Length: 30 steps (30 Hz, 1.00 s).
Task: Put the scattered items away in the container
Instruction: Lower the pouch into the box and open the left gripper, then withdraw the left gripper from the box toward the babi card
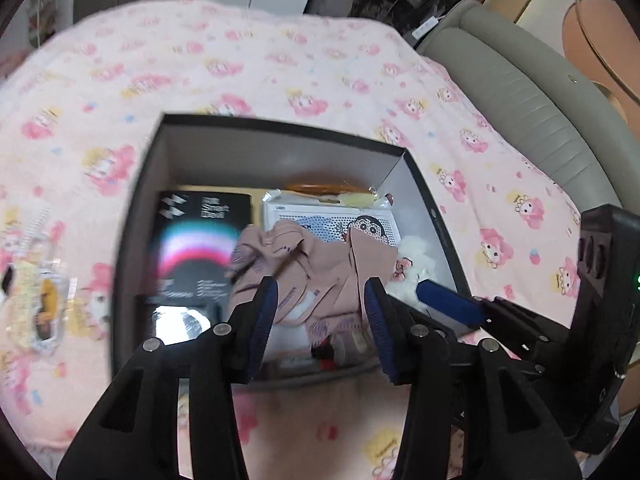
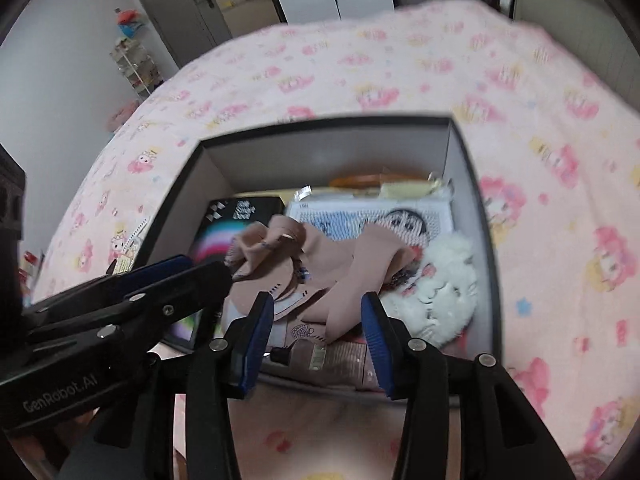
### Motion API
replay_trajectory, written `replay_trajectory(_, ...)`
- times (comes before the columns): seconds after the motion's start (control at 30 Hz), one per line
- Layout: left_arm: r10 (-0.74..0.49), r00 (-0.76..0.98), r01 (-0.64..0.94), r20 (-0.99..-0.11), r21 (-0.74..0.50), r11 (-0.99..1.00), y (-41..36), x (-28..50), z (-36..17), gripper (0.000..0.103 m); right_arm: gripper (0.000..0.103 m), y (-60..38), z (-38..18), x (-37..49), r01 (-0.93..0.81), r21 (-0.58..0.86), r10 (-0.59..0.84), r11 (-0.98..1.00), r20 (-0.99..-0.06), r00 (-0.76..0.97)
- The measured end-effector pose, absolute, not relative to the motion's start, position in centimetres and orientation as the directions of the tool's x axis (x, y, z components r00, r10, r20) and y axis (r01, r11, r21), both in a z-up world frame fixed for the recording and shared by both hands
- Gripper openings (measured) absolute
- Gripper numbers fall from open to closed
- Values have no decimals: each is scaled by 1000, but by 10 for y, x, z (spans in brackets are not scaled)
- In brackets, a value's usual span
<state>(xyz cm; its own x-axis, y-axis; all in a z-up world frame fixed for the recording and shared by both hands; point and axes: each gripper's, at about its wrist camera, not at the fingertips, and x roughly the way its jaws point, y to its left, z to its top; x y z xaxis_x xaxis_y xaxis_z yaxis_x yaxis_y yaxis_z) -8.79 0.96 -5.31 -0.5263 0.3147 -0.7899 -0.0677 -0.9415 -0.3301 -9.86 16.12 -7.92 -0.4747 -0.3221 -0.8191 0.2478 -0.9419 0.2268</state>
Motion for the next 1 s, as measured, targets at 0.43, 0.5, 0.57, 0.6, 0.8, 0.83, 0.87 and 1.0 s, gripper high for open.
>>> replay_trajectory(0.43,284,-605,-88,-744,-292,-952,-24,-3,-5,47,47,129,-46,-31,248,260,-352,-933,-793,-496)
replay_trajectory(0.5,284,-611,-87,-738,-295,-952,-29,6,-1,47,47,122,-44,-24,259,265,-363,-929,-788,-497)
replay_trajectory(0.57,284,-623,-81,-729,-300,-950,-36,15,2,47,47,116,-41,-18,269,269,-373,-925,-781,-501)
replay_trajectory(0.6,283,-625,-76,-728,-305,-949,-39,18,3,47,47,112,-38,-14,275,260,-370,-925,-779,-507)
replay_trajectory(0.8,278,-631,-35,-724,-331,-943,-69,34,2,47,47,88,-31,0,313,210,-353,-926,-777,-522)
replay_trajectory(0.83,275,-632,-30,-724,-331,-943,-73,37,1,47,47,84,-31,1,317,209,-354,-925,-778,-520)
replay_trajectory(0.87,272,-634,-23,-724,-333,-943,-78,39,0,47,47,80,-32,1,322,209,-356,-923,-779,-516)
replay_trajectory(1.0,252,-644,7,-722,-336,-942,-100,48,-5,48,48,57,-31,2,354,204,-371,-913,-779,-506)
